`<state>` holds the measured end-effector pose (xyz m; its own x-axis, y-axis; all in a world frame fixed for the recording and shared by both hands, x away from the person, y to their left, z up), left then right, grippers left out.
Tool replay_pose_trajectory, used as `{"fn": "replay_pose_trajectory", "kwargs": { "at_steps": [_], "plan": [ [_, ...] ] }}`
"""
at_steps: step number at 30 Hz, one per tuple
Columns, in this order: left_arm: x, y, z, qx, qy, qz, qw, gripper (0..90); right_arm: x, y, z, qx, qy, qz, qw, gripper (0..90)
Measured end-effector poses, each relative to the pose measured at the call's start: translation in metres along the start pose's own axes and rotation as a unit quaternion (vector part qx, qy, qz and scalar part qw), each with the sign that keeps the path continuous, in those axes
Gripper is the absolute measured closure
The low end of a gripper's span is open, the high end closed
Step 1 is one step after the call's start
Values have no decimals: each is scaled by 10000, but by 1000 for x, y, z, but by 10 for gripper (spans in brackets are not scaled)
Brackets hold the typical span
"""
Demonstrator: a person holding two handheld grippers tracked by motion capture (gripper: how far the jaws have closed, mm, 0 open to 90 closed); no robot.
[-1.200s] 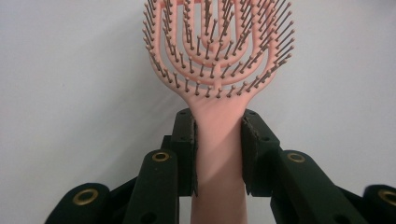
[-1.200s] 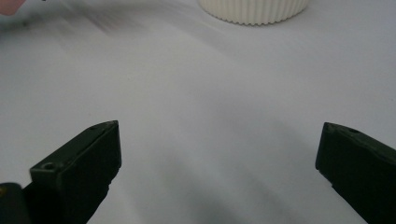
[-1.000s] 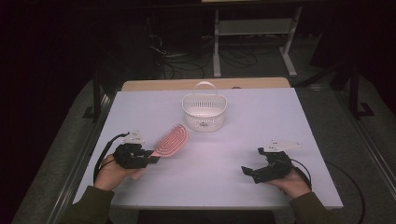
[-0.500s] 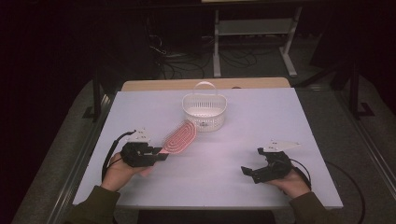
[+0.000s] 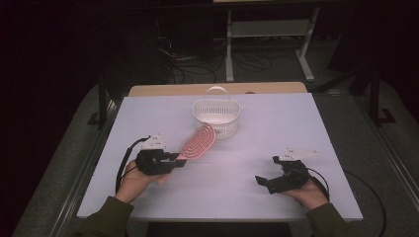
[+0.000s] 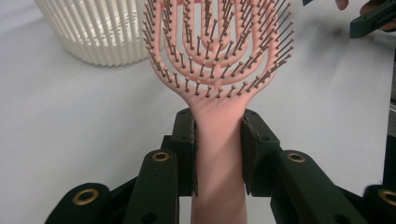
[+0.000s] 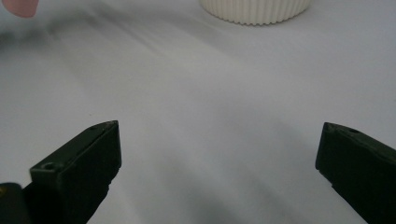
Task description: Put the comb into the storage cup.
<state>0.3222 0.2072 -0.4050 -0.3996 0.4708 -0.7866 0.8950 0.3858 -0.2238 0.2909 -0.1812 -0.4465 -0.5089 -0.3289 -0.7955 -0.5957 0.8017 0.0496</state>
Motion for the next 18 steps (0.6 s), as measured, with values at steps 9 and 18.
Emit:
{"fn": "replay_pose_trajectory", "kwargs": {
  "at_steps": [9,18],
  "plan": [
    [-7,-5,17,85,-167,96,9998,703,0,0,0,-4,12,-12,10000,1],
    [-14,-8,33,129,-190,194,9995,703,0,1,0,-10,21,-10,10000,1]
  ]
}}
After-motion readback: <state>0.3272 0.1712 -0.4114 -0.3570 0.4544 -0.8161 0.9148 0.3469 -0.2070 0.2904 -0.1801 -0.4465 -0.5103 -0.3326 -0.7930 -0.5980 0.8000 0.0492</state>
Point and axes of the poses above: each handheld gripper's, and its own axes: z roughly forward along the jaws, x roughly out of its underside, y roughly to its left, the point moved 2 cm from there along z, roughly forward along the jaws, and after that the axes turned 11 degrees about x, right-handed, at the moved point
